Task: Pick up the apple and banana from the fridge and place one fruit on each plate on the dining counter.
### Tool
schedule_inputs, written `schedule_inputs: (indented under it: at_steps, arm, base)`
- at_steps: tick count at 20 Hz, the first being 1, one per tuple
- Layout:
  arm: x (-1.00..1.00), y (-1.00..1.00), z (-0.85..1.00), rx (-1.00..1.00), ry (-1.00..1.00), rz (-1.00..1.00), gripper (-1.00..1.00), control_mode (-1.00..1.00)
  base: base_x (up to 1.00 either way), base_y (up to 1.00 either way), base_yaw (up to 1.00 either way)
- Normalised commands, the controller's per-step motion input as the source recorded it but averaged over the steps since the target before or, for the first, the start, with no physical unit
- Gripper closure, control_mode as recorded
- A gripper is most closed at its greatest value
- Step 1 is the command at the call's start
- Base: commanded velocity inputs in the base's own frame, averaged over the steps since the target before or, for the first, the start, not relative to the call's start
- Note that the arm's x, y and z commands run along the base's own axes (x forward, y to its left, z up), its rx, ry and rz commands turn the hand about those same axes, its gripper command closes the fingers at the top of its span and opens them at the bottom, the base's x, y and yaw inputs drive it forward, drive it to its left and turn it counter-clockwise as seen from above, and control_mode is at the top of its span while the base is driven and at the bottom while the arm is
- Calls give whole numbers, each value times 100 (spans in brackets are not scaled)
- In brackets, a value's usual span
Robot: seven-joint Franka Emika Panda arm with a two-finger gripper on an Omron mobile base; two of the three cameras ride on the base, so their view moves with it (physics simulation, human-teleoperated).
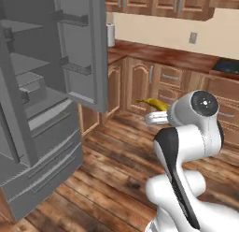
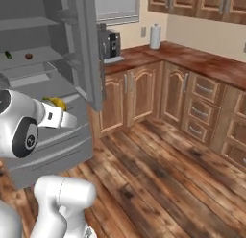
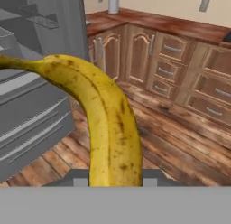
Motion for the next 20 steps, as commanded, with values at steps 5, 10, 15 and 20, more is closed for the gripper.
schedule_inputs:
  at_steps: [5, 10, 15, 20]
  arm:
    - [0, 0, 0, 0, 0, 0, 100, 100]
    - [0, 0, 0, 0, 0, 0, 100, 100]
    - [0, 0, 0, 0, 0, 0, 100, 100]
    - [0, 0, 0, 0, 0, 0, 100, 100]
  base:
    - [-87, 14, -46]
    - [-82, 9, -40]
    - [-85, 0, -28]
    - [-92, 0, -25]
